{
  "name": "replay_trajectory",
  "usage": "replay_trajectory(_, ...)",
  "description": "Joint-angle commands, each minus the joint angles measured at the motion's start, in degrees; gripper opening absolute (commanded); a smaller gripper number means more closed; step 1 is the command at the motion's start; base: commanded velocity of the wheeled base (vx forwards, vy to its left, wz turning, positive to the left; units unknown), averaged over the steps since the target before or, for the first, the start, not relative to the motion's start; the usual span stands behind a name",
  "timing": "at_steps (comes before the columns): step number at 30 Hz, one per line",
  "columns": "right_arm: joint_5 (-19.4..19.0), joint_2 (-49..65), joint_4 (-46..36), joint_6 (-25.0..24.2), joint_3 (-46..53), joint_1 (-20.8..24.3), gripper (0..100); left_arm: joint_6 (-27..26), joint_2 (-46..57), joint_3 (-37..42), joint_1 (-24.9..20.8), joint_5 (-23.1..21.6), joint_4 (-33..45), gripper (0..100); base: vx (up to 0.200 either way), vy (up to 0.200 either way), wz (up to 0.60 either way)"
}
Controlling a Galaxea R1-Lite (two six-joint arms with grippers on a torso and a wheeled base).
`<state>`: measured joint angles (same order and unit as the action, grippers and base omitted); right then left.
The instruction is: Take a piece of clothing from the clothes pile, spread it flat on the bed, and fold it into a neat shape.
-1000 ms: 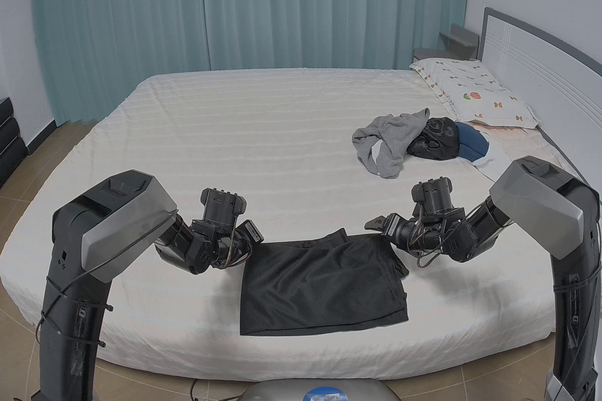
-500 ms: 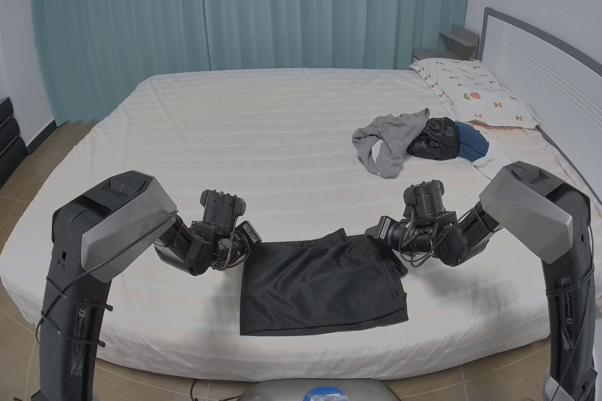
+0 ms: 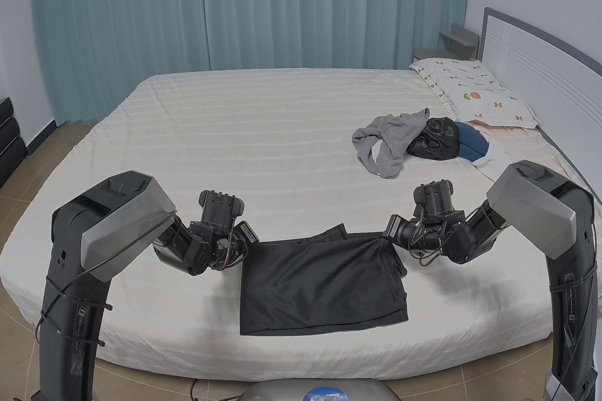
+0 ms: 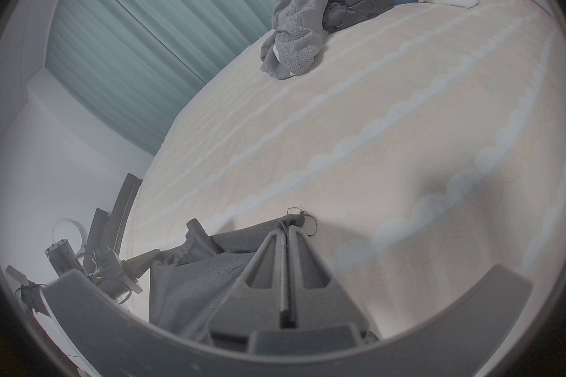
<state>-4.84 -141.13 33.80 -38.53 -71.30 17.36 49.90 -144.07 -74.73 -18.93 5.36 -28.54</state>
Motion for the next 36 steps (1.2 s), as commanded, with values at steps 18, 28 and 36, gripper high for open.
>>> replay_trajectory(18, -2.3, 8.7, 0.4, -2.7, 8.5, 0.0, 100, 1.0, 1.0, 1.5, 0.6, -0.8, -0.2, 100, 0.000, 0.000, 0.00)
replay_trajectory(28, -15.1, 18.4, 18.4, -2.9, 35.4, 0.3, 100, 4.9, 2.5, 1.7, 3.2, -2.7, 0.1, 100, 0.000, 0.000, 0.00)
replay_trajectory(36, -15.7, 13.9, 29.5, -2.9, 41.4, 2.6, 100, 5.6, 2.7, 1.7, 3.2, -3.1, 0.1, 100, 0.000, 0.000, 0.00)
